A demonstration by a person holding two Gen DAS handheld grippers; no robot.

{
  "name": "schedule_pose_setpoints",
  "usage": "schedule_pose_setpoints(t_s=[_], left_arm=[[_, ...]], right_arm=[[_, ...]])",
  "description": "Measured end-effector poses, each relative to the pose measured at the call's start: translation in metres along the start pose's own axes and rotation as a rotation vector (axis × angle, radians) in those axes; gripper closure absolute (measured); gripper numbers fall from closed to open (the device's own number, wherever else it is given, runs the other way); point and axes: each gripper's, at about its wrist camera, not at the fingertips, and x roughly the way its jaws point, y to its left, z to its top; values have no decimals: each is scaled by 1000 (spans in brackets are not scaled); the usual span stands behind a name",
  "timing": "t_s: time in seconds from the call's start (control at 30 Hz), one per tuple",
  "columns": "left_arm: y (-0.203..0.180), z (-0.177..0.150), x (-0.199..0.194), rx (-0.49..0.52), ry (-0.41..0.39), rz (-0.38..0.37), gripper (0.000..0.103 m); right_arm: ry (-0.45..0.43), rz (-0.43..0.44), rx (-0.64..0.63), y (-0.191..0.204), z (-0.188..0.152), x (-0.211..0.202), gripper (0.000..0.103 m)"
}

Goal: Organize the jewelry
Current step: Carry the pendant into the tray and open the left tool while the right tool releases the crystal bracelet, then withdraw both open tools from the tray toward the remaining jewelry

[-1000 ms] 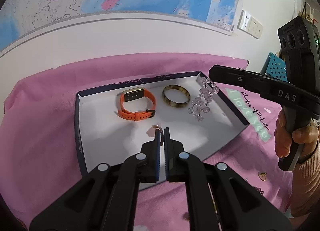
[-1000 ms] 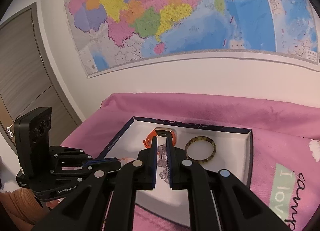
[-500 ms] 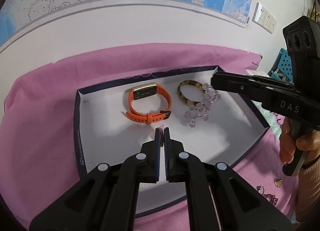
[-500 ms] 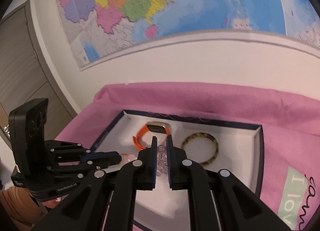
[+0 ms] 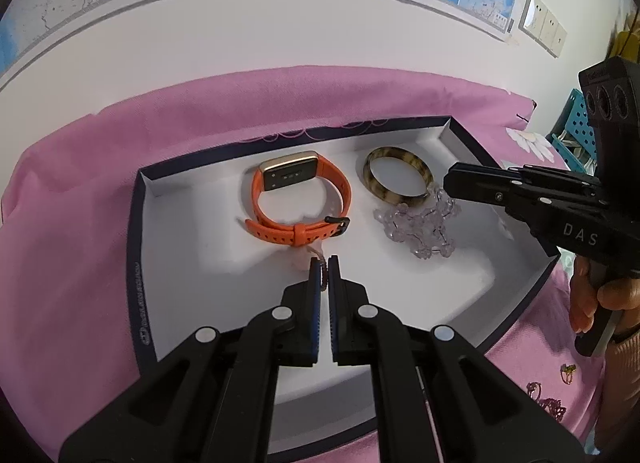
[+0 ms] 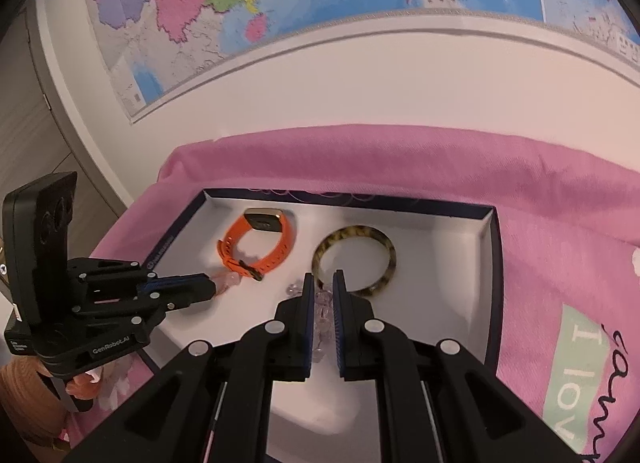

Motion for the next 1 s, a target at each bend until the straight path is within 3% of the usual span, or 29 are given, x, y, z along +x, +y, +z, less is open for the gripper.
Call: schedule_pose_setpoints(t_s=[0.27,0.33,0.4,0.53,0.8,1.0], left_arm=[[6,-2,12,-22,28,-4,94],[8,-2,9,-26,23,0,83],[7,-2,7,-23,10,14,78],[9,-2,-7,-33,-27,22,66],[9,-2,-35,-24,-86,36,59],[-2,-9,-60,0,-151,64,50]], right_arm=[[22,-31,28,-8,-3,5,90],[21,-33,33,-9,-3,5,87],[17,-43,42,-11,-3,2,79],[16,-60,40,-11,-3,-1,78],[0,-49,55,-11,-7,-13,76],[-43,-27,34,2,-12,-37,66]])
